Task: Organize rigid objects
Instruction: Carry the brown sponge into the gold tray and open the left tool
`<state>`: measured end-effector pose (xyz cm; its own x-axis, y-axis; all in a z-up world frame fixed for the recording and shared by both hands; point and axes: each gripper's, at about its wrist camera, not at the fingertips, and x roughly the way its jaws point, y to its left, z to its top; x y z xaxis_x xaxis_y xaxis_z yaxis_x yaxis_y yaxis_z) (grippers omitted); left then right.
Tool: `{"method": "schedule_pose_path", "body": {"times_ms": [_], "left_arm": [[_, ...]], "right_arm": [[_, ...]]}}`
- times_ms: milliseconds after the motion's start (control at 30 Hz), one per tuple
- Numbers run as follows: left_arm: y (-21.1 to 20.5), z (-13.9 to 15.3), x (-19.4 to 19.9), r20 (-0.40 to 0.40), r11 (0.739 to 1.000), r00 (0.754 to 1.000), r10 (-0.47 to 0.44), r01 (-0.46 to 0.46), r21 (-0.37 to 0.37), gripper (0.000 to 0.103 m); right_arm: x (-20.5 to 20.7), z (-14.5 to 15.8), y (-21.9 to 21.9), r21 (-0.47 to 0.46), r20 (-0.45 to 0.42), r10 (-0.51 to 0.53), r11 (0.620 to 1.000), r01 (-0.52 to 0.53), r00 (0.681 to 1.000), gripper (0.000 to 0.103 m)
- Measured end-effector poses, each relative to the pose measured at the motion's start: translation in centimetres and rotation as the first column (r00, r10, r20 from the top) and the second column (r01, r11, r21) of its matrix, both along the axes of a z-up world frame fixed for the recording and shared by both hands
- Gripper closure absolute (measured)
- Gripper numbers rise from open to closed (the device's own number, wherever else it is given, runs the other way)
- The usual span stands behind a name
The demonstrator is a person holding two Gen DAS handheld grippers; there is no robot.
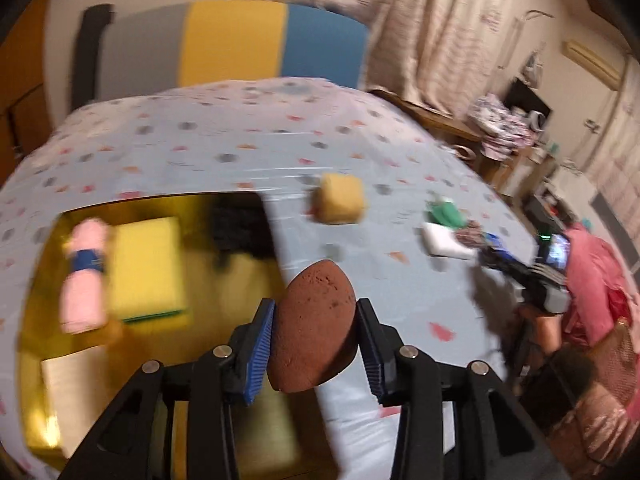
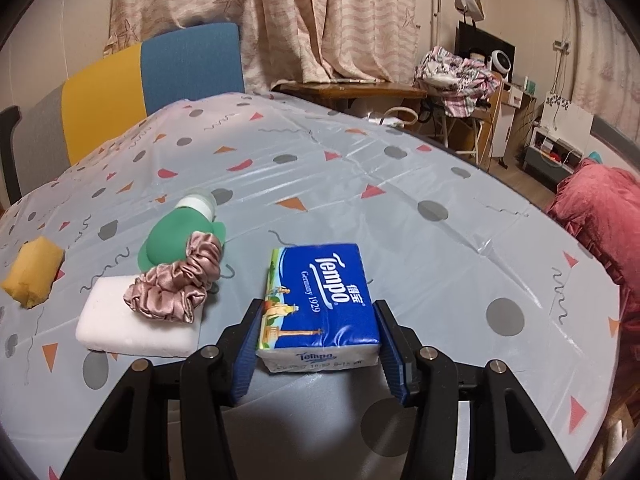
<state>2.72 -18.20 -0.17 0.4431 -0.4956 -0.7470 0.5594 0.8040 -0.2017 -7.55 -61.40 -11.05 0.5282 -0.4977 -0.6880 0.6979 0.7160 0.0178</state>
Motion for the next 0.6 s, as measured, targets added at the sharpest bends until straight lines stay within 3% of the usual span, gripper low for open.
{"method": "schedule_pose_path", "body": {"times_ms": [233,333,400,500,600], "left_arm": [[4.9,-5.1,2.2,-0.070,0.986,0.990,0.124,-0.115,0.121,0.059],[6.5,-6.4,2.7,-0.110,0.982,0.982,0.156,-0.142,0.127,0.056],[7.2,-5.9,2.5,-0.093,0.982,0.983,0.161,-0.149,0.118,0.051],[8.3,-4.6,2.2,0.003,0.973,0.984,0.181,-0.179,0.148,0.027],[10.2,-3.5,2.3,0.020,0.971,0.977,0.212,-0.213,0.107,0.027]], "right_arm": [[0.0,0.9,1.2,-0.074,-0.011,0.003,0.997,-0.004,1.000,0.049],[0.1,1.2,1.8,-0.093,-0.021,0.021,0.995,-0.023,1.000,0.049],[-0.4,1.6,2.0,-0.096,-0.006,0.030,0.995,-0.030,1.000,0.050],[-1.9,2.3,2.4,-0.087,0.023,0.021,0.996,-0.019,1.000,0.050],[-3.1,2.7,2.9,-0.064,0.041,0.011,0.998,-0.008,0.999,0.050]]}}
